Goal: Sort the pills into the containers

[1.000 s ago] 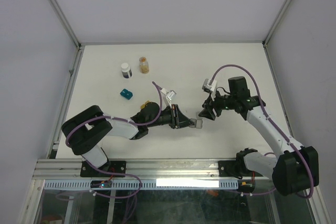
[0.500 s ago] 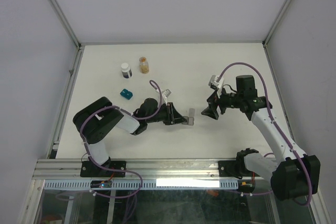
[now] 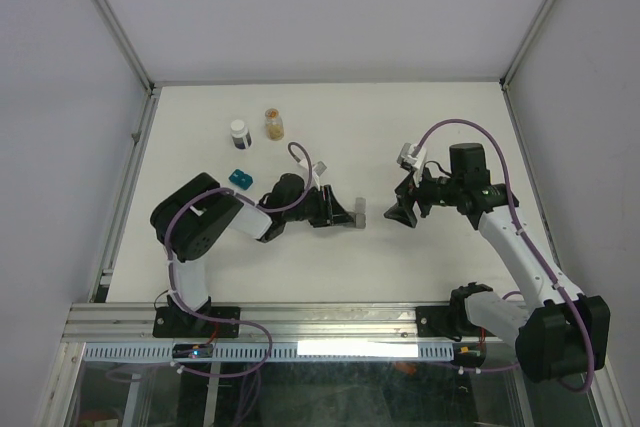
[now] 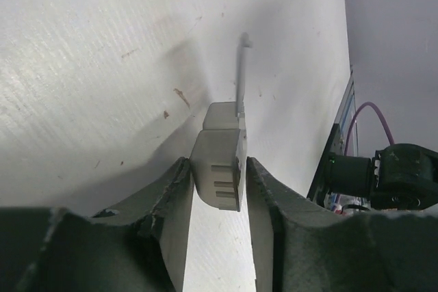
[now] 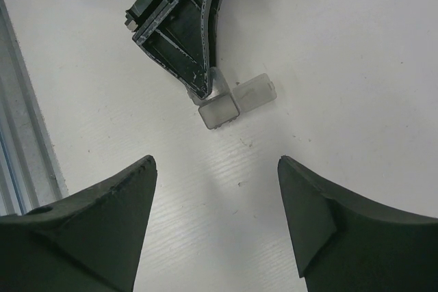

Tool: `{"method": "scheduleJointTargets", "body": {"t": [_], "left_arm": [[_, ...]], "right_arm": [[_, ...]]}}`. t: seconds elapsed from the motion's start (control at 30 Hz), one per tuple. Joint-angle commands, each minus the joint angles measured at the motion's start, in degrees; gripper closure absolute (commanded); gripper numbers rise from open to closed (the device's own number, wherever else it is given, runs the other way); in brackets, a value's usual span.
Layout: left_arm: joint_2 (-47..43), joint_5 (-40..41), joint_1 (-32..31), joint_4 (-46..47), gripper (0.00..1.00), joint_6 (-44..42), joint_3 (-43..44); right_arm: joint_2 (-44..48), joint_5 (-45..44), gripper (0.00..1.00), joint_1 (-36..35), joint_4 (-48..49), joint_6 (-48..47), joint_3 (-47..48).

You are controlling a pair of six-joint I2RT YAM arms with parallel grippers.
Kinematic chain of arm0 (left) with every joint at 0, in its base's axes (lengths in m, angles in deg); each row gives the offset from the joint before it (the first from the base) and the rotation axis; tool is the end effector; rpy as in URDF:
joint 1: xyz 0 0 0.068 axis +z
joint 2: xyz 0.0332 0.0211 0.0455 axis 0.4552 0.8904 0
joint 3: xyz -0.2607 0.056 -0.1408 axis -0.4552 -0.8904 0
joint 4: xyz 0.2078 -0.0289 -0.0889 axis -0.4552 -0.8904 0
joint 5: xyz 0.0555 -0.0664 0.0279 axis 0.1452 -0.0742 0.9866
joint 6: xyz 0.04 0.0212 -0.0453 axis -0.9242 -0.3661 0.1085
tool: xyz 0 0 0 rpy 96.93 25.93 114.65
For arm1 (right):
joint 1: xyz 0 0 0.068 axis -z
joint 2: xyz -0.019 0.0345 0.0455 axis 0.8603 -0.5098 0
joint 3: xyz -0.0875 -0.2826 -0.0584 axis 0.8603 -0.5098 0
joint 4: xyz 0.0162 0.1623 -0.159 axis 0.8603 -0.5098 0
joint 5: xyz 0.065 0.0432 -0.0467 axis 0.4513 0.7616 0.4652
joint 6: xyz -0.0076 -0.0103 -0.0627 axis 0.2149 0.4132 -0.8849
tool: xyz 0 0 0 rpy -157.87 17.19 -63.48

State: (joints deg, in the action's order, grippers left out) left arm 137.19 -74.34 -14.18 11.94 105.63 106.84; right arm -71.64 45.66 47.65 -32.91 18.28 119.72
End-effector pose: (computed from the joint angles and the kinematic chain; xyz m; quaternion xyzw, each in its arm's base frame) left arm 0.2446 -0.2434 0.1597 0.0615 0.8401 -0.4923 0.2194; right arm 0.1536 0.0690 0.2931 -0.4732 0.7247 0.2964 0.4037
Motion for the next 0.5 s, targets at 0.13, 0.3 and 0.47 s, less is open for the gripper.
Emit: {"method": "scheduleJointTargets", "body": {"t": [0.13, 0.3, 0.47], "left_arm": [[-4.5, 6.6, 0.0, -11.5, 0.5, -7.0, 2.4], [-8.6, 11.0, -0.1, -16.6, 0.48, -9.6, 1.4], [-13.8, 13.0, 0.0, -19.1, 0.49, -11.2, -0.7]], "right_arm": [[0.6, 0.2, 0.25, 0.4, 1.2, -1.1, 1.0], [0.7, 0.2, 0.25, 0.3, 1.0, -1.3, 1.1], [0.8, 0.2, 0.25, 0.3, 0.9, -1.4, 1.1]]}}
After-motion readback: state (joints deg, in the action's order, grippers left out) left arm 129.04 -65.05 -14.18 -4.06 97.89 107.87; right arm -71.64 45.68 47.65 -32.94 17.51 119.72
